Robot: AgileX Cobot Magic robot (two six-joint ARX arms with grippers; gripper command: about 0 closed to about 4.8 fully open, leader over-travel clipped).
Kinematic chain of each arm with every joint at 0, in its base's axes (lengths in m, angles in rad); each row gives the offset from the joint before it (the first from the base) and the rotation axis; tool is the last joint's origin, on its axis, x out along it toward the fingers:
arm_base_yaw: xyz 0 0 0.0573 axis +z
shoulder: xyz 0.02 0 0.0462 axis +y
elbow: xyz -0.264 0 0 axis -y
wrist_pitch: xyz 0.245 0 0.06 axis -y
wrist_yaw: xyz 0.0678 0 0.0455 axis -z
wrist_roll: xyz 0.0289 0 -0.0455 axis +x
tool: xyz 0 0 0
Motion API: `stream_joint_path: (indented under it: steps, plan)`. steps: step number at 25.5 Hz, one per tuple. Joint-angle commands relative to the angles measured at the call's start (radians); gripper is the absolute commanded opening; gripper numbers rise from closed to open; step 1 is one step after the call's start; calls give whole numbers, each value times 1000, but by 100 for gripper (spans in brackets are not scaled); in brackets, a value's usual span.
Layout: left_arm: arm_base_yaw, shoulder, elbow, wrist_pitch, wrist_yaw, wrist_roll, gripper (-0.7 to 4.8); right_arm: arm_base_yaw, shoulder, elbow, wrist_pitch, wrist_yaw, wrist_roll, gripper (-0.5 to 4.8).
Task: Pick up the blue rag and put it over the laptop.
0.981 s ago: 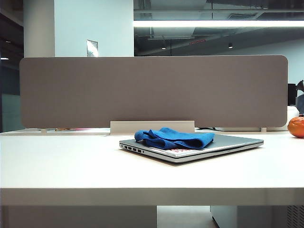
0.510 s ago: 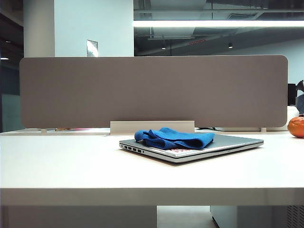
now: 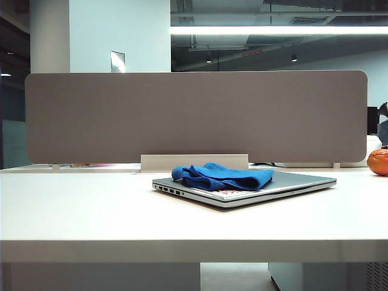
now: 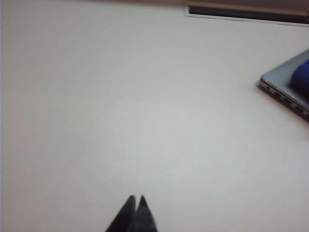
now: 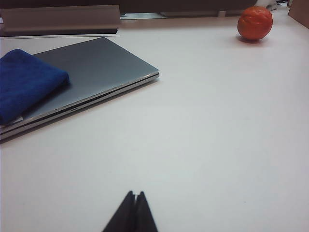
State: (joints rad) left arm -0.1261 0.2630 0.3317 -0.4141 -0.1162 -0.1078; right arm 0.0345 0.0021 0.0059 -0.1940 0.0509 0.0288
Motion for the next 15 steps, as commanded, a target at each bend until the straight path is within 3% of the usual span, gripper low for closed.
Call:
stream_joint_path:
  steps: [1, 5, 8, 15]
  plan:
    - [31, -27, -64, 124, 8, 3, -6, 0, -2, -4, 11, -2, -3, 0]
    - [79, -100, -154, 233, 11, -2, -6, 0, -2, -4, 11, -2, -3, 0]
    - [124, -160, -214, 302, 87, 1, -6, 0, -2, -4, 11, -2, -3, 0]
    - [150, -218, -288, 354, 121, 5, -6, 0, -2, -4, 11, -2, -3, 0]
